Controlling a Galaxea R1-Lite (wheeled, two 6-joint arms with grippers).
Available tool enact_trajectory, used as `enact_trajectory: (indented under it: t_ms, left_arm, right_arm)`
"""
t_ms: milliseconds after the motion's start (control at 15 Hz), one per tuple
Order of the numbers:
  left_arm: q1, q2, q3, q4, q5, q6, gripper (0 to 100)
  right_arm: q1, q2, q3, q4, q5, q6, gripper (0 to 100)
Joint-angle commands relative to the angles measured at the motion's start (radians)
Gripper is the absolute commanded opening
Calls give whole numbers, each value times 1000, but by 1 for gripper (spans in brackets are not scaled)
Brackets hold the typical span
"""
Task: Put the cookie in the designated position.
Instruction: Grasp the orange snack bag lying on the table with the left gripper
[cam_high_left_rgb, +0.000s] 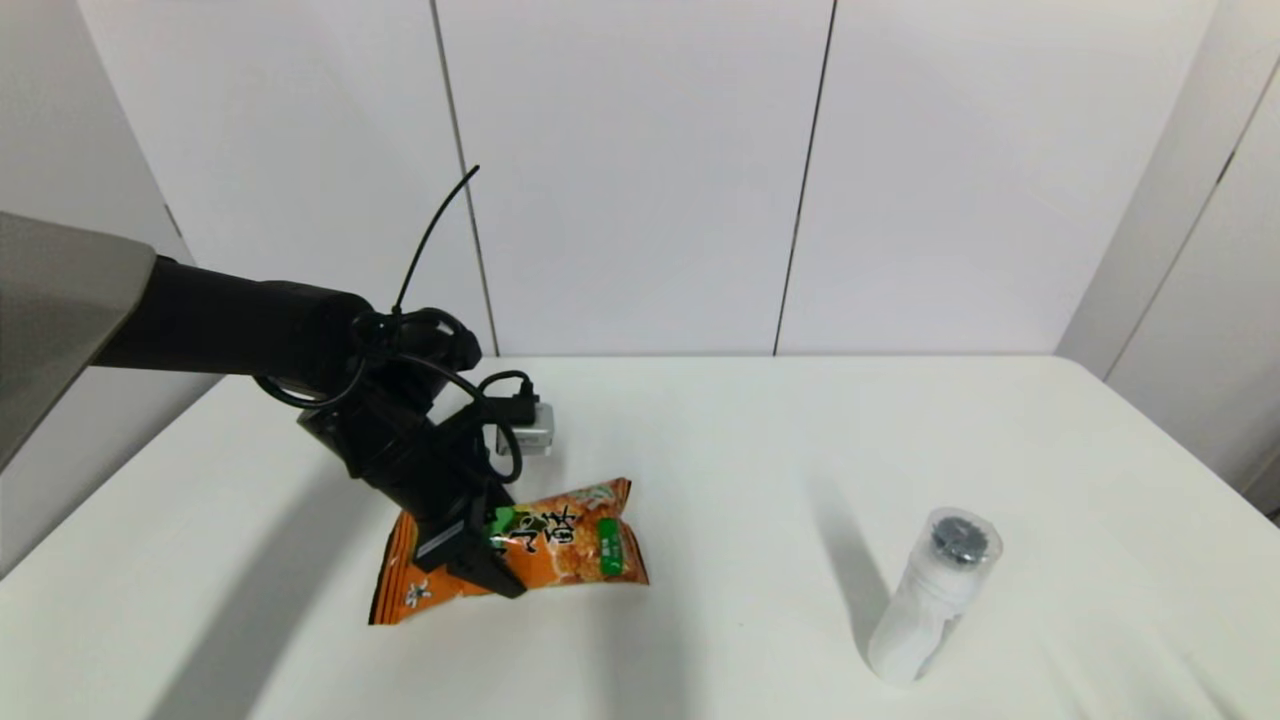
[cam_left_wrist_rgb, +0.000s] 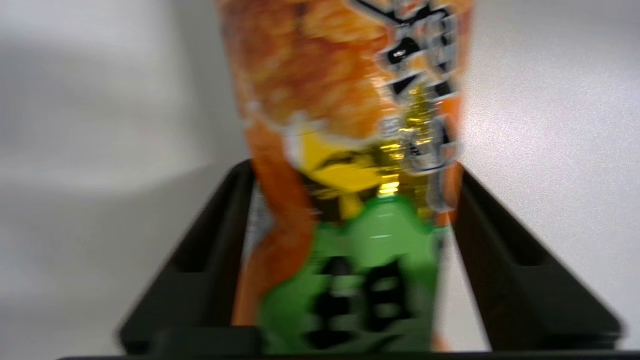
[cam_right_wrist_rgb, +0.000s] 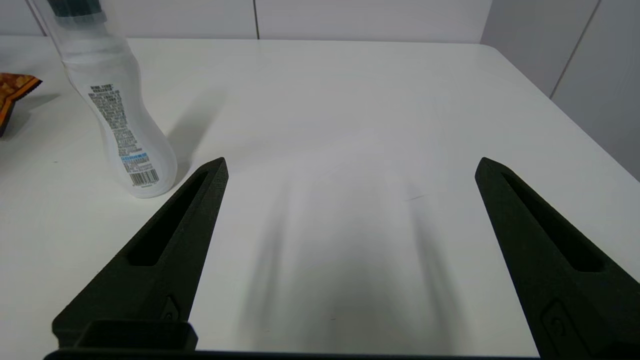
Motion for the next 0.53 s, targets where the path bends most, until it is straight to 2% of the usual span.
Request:
enact_trajectory:
  t_ms: [67, 533]
  left_arm:
    - [0, 23, 7, 3, -2, 11, 0]
    - [0, 23, 6, -28, -4, 12, 0]
  right_arm:
    - [0, 1, 9, 0, 0, 0, 100]
    - [0, 1, 9, 0, 0, 0, 100]
